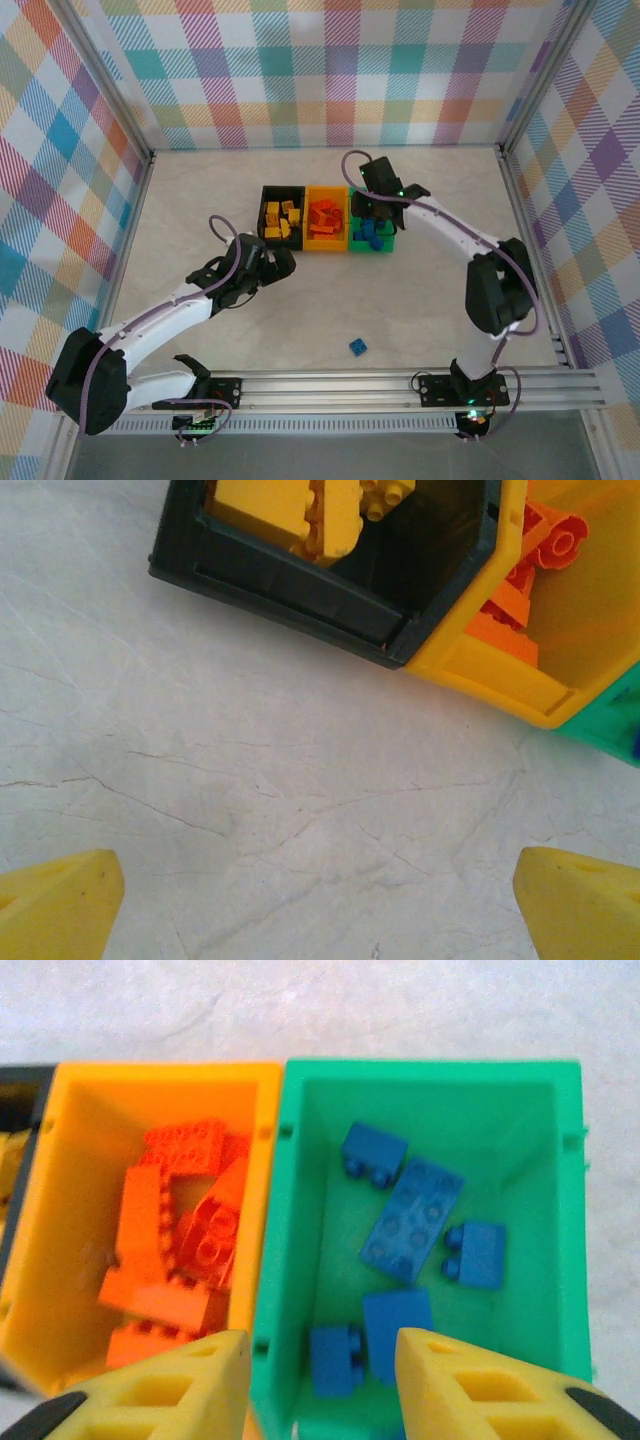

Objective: Sort the legos into containers by color

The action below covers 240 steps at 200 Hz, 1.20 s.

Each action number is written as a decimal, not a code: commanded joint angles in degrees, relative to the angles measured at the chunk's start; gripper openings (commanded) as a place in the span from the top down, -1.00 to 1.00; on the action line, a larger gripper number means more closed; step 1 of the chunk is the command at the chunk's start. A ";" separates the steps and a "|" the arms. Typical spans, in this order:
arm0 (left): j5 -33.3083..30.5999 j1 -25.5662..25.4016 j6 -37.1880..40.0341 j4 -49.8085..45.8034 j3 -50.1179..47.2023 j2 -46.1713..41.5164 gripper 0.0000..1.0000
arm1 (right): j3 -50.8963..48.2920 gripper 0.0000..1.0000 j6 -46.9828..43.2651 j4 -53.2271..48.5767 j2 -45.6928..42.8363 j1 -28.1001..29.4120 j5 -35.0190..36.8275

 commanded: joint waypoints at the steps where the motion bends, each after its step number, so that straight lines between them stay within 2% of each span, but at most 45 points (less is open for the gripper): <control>1: 1.68 -0.98 1.69 -0.55 1.83 1.35 -1.00 | 4.69 0.07 -0.68 -2.96 5.50 -0.72 -0.55; 20: 3.31 -1.89 2.44 -0.78 2.46 2.57 -1.00 | 7.30 -0.05 -0.57 -3.84 7.76 -1.02 -0.88; 45: 4.72 -5.33 5.39 -1.62 4.94 4.66 -1.00 | 4.25 -0.21 -0.18 -1.57 4.24 -0.93 -3.29; 66: 5.07 -6.70 6.60 -4.67 7.06 7.15 -1.00 | -1.23 -0.30 0.68 -0.59 -1.28 -0.93 -3.07; 107: 7.89 -6.80 6.62 -3.11 7.22 7.90 -1.00 | -15.82 -0.50 6.42 -2.05 -14.08 -1.02 -2.97; 145: 7.52 -6.80 6.30 -2.15 7.11 8.51 -1.00 | -26.18 -0.55 13.76 -8.52 -22.40 -1.49 -1.98; 181: 8.31 -6.75 5.19 1.14 5.66 9.40 -1.00 | -33.66 -0.59 18.56 -13.30 -27.17 -5.38 -3.04; 213: 8.56 -6.74 4.85 2.29 4.63 10.46 -1.00 | -37.31 -0.59 19.27 -16.63 -28.08 -9.65 -5.47; 240: 9.93 -6.73 4.28 4.20 3.66 11.63 -1.00 | -38.06 -0.56 19.91 -18.99 -27.30 -11.11 -4.67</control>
